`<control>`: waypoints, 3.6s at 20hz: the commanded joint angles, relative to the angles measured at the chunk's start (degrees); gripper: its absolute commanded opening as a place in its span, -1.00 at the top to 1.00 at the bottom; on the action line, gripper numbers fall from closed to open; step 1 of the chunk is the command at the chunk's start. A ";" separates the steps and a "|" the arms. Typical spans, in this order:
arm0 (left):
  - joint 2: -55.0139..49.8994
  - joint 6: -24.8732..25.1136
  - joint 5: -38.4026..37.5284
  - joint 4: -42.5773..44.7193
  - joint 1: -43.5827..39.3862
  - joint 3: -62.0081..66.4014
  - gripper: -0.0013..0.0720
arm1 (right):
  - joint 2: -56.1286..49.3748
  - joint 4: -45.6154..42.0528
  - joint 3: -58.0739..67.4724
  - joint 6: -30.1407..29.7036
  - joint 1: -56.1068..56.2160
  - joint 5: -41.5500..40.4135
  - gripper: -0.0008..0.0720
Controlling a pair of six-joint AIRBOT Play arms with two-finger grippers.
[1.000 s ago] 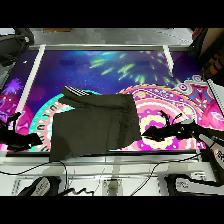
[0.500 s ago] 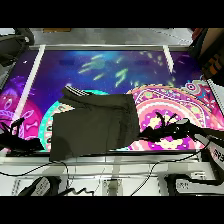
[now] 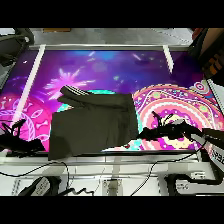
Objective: Fold the clothes and pants, and hang the long-sleeved shirts on hangers.
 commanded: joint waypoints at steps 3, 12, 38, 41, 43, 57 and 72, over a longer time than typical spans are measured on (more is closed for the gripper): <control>-1.29 0.17 0.26 0.00 0.98 -0.02 -0.54 | 0.07 5.73 0.07 -3.50 0.11 -0.63 0.91; -15.08 11.19 1.11 -10.34 8.48 -0.83 -0.50 | 0.07 5.84 0.07 -3.43 0.09 0.83 0.91; 3.91 24.44 -1.60 -81.74 -1.07 27.19 0.95 | 36.00 4.55 26.25 -2.10 0.04 1.81 0.92; 13.55 25.14 3.56 -85.37 -1.03 29.57 0.95 | 45.24 4.48 33.16 0.28 0.04 -0.85 0.92; 20.48 25.14 8.09 -85.35 -1.03 29.57 0.95 | 50.80 3.78 37.07 1.18 0.04 -4.22 0.92; 23.32 15.61 21.33 -61.59 -2.84 26.16 0.96 | 37.88 -5.35 37.86 22.32 0.11 -4.74 0.92; -2.62 10.38 22.93 -44.24 -26.47 24.04 0.96 | 5.18 -10.43 39.50 13.60 0.26 -3.17 0.92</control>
